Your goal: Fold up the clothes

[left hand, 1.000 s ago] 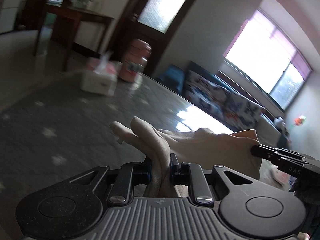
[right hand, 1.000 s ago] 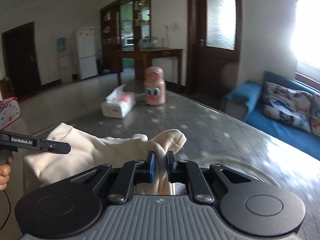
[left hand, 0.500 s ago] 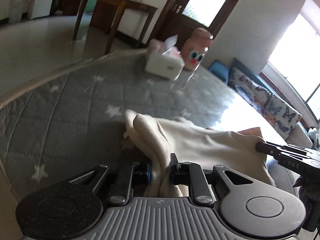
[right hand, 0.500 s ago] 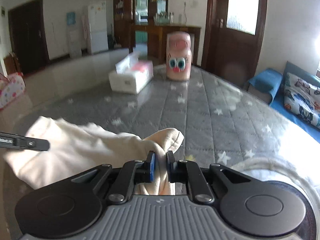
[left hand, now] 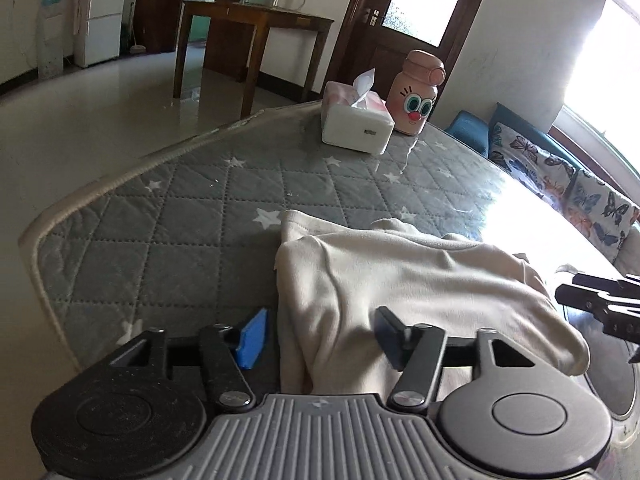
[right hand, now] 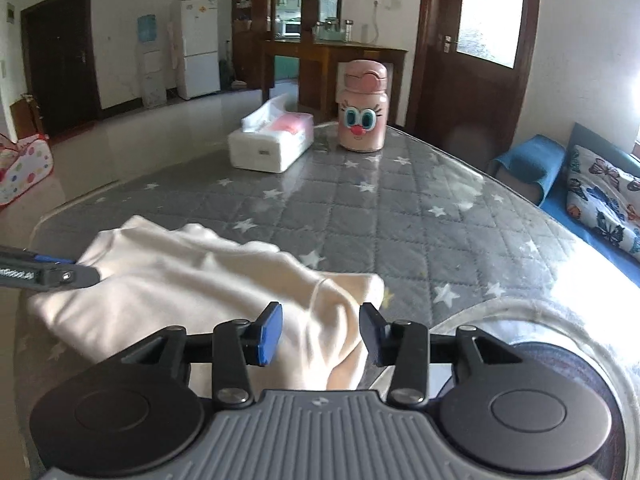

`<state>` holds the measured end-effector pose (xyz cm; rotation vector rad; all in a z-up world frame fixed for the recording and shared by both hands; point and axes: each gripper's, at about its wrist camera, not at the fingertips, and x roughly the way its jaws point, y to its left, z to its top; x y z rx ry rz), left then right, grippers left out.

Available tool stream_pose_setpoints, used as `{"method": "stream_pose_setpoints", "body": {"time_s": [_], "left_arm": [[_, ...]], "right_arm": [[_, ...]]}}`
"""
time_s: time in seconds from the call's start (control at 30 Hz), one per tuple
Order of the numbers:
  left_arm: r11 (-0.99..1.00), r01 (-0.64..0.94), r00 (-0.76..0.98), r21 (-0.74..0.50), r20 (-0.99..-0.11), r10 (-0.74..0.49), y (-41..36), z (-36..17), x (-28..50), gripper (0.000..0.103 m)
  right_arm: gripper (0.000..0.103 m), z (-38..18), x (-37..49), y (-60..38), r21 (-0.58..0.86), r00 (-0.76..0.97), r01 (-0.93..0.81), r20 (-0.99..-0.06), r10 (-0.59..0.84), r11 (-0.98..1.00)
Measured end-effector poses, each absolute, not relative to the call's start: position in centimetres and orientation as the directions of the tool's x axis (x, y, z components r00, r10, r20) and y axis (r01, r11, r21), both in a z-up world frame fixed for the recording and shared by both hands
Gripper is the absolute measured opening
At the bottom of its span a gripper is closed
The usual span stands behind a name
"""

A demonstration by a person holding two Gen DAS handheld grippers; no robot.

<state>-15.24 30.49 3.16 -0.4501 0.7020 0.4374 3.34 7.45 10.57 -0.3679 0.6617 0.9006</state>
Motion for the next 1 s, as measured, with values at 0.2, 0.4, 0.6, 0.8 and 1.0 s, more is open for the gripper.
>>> {"method": "stream_pose_setpoints", "body": {"time_s": [0.2, 0.4, 0.6, 0.8, 1.0], "left_arm": [[0.821, -0.531, 0.670, -0.213, -0.698, 0.253, 28.8, 3.6, -16.1, 0.085], [0.820, -0.540, 0.667, -0.190, -0.691, 0.279, 26.8, 3.9, -16.5, 0.095], [0.839, -0.522, 0.672, -0.156, -0.681, 0.291, 24.8, 4.0, -17.0, 0.101], [0.847, -0.511, 0.670, -0.148, -0.685, 0.285, 23.4, 4.0, -17.4, 0.103], [0.851, -0.511, 0.657, -0.121, -0.693, 0.296, 22.6, 3.8, -17.6, 0.103]], "right_arm": [[0.064, 10.5, 0.9, 6.6, -0.001, 0.408, -0.838, -0.664, 0.627, 0.545], [0.071, 10.2, -1.3, 6.0, 0.020, 0.382, -0.853, -0.659, 0.648, 0.522], [0.077, 9.7, -2.9, 5.5, 0.035, 0.367, -0.857, -0.658, 0.657, 0.514], [0.086, 9.3, -4.2, 4.8, 0.039, 0.369, -0.855, -0.654, 0.660, 0.517], [0.098, 9.2, -4.9, 4.4, 0.046, 0.381, -0.846, -0.646, 0.662, 0.531]]}}
